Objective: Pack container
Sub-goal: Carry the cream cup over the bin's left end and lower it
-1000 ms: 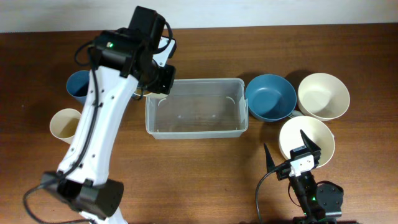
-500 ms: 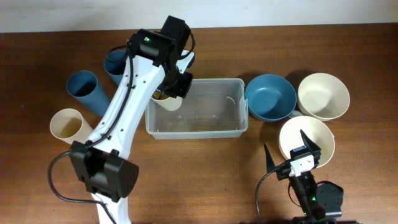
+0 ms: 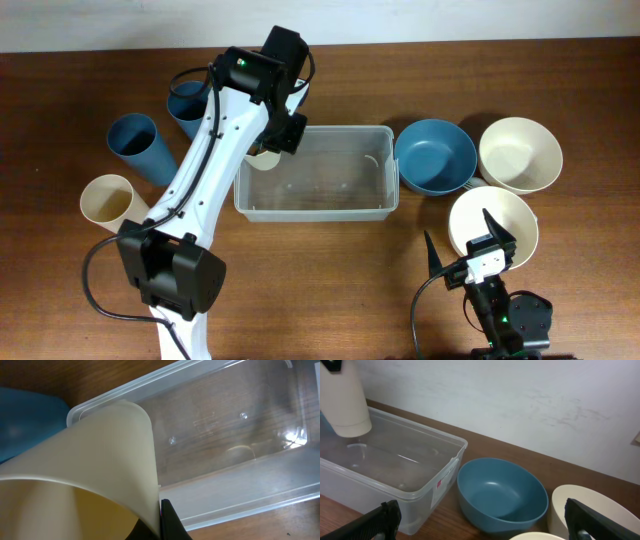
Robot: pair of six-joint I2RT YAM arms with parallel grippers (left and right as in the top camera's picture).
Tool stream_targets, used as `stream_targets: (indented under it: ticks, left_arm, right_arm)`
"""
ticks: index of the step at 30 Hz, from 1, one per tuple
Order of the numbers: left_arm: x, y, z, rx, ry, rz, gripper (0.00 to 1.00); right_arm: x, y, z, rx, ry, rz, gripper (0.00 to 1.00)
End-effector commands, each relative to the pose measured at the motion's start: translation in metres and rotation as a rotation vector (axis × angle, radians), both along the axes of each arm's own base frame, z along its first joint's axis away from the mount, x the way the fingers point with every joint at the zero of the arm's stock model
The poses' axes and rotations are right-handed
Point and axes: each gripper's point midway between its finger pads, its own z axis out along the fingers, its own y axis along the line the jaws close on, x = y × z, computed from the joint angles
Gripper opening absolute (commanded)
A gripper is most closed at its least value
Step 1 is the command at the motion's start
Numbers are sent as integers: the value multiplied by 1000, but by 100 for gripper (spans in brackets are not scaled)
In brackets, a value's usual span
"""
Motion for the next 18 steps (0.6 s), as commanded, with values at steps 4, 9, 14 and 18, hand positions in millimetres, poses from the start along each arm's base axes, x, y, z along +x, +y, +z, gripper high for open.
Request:
stream_targets:
  ticks: [4,9,14,18]
  left_arm:
    - [7,4,-30,52,54,4,2]
    - [9,3,-49,69,96,3,2]
    - [10,3,-58,77,111,3,2]
    - [10,3,-58,77,111,3,2]
  right_arm:
    - [-1,3,-3,-3,6,13,99]
    - [-1,3,-3,-3,6,12,99]
    - [-1,3,-3,-3,6,12,99]
    - [-1,3,-3,-3,6,13,99]
